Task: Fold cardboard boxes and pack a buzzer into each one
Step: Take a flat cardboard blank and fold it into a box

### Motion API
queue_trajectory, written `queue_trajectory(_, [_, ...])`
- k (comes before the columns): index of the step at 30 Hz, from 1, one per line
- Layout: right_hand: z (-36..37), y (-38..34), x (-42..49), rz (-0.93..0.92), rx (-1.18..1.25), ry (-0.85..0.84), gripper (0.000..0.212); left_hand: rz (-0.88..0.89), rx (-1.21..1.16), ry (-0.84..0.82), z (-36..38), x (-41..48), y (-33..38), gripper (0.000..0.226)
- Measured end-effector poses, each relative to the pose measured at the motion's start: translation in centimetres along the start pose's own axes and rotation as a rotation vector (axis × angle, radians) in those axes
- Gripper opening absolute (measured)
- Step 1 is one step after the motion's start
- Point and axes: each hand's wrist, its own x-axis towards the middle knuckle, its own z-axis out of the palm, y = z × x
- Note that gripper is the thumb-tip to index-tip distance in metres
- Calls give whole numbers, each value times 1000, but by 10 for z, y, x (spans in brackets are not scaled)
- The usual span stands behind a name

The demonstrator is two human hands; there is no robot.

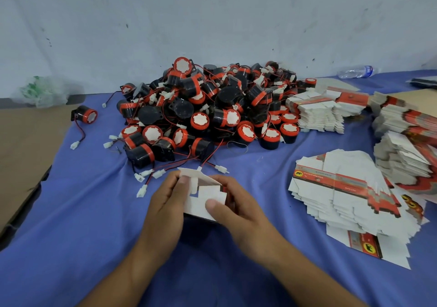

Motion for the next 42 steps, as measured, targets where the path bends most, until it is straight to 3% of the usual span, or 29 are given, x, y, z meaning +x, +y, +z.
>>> queue_trajectory(3, [3, 0, 7, 19, 144, 119, 26, 57, 70, -44, 0, -5, 0, 27])
queue_trajectory(7, [-4, -2, 12, 47, 392, 236, 20, 232, 303, -144, 11, -19, 0, 85])
queue_trajectory(8, [-6, -3, 12, 59, 400, 228, 20, 302, 403, -159, 14, -19, 0, 90])
queue_trajectory(10, [-7, -2, 10, 83, 384, 168, 22, 382, 480, -123, 15, -18, 1, 84])
queue_trajectory(13, [-4, -2, 8, 84, 307, 71, 44, 413, 465, -62, 9, -15, 2, 72])
queue_trajectory(16, [-9, -10, 8, 118, 216, 57, 71, 467, 477, -95, 4, -12, 4, 66])
queue_trajectory(19, [-21, -14, 11, 168, 179, 49, 76, 564, 588, -158, 4, -10, 7, 65])
queue_trajectory(25, [-25, -21, 5, 176, -100, -21, 37, 522, 608, -176, 7, -14, 13, 65])
queue_trajectory(30, [-22, -23, 3, 69, -351, -46, 33, 432, 518, -97, 9, -18, 17, 78])
queue_trajectory(33, [-22, -24, 3, -34, -434, 4, 33, 479, 576, -104, 11, -17, 17, 81])
queue_trajectory(42, [-20, -19, 4, -95, -265, 24, 33, 579, 623, -78, 11, -13, 15, 86])
